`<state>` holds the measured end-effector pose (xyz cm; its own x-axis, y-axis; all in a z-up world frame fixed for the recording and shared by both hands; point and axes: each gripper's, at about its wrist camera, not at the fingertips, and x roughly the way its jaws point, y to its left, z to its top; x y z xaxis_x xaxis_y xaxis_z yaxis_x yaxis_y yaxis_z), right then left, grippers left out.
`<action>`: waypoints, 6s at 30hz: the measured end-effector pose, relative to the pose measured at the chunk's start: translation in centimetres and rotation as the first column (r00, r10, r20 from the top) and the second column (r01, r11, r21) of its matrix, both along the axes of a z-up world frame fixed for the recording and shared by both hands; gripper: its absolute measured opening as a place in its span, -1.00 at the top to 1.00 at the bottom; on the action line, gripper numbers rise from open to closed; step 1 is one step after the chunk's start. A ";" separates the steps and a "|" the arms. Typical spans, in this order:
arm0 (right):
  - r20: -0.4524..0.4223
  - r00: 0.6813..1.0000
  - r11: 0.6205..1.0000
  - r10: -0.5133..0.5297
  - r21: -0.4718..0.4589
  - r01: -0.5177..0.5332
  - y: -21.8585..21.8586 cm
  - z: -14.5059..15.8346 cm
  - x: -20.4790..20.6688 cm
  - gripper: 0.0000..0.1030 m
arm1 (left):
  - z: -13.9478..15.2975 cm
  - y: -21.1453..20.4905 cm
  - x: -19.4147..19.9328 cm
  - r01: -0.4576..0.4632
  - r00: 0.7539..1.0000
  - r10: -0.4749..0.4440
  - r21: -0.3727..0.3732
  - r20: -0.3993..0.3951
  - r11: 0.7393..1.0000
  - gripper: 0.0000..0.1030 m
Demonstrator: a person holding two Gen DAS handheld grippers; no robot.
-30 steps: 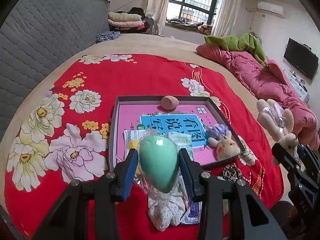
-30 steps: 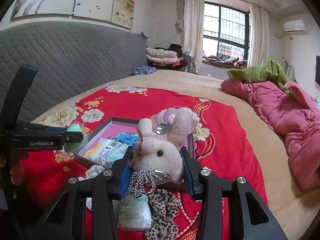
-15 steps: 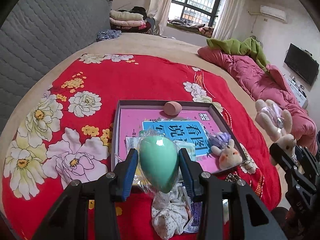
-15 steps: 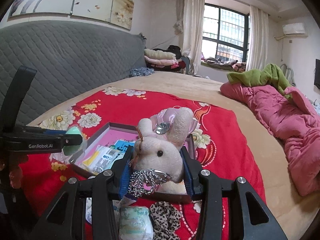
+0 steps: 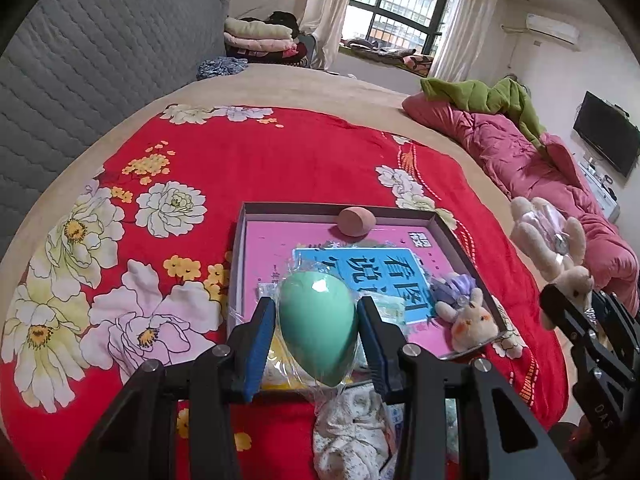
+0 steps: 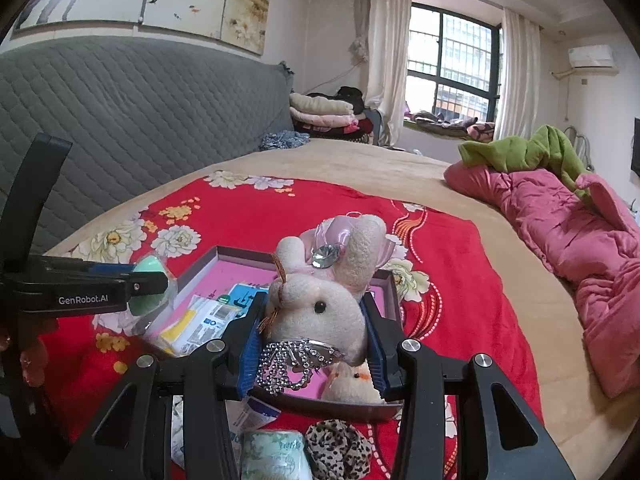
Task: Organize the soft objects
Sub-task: 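Carry the green sponge bag over the box with the left tool while the right tool carries the pink bunny, then lower the sponge bag into the box with the left tool while the right tool releases the bunny inside, then open the left tool on the sponge bag and withdraw both tools from the box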
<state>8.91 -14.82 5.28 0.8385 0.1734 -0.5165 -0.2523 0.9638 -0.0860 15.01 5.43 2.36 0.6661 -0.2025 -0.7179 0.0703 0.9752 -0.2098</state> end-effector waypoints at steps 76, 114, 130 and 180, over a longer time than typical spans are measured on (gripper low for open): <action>-0.263 0.965 0.988 -0.019 -0.153 -0.022 3.6 -10.6 7.7 0.11 | -6.5 1.2 3.0 0.126 0.985 -0.121 0.033 -0.120 0.991 0.17; -0.245 0.969 0.991 -0.009 -0.128 -0.024 3.5 -9.2 6.8 -0.29 | -6.4 1.6 2.9 0.114 0.986 -0.116 -0.023 -0.117 0.993 0.13; -0.216 0.975 0.991 -0.047 -0.131 0.019 2.5 -8.5 6.1 -0.37 | -6.1 1.5 2.7 0.112 0.987 -0.113 -0.016 -0.111 0.994 0.08; -0.119 0.990 0.993 -0.080 -0.093 0.069 0.2 -3.8 2.9 -0.42 | -1.9 1.0 -1.0 0.062 0.997 -0.062 -0.013 -0.047 0.998 -0.14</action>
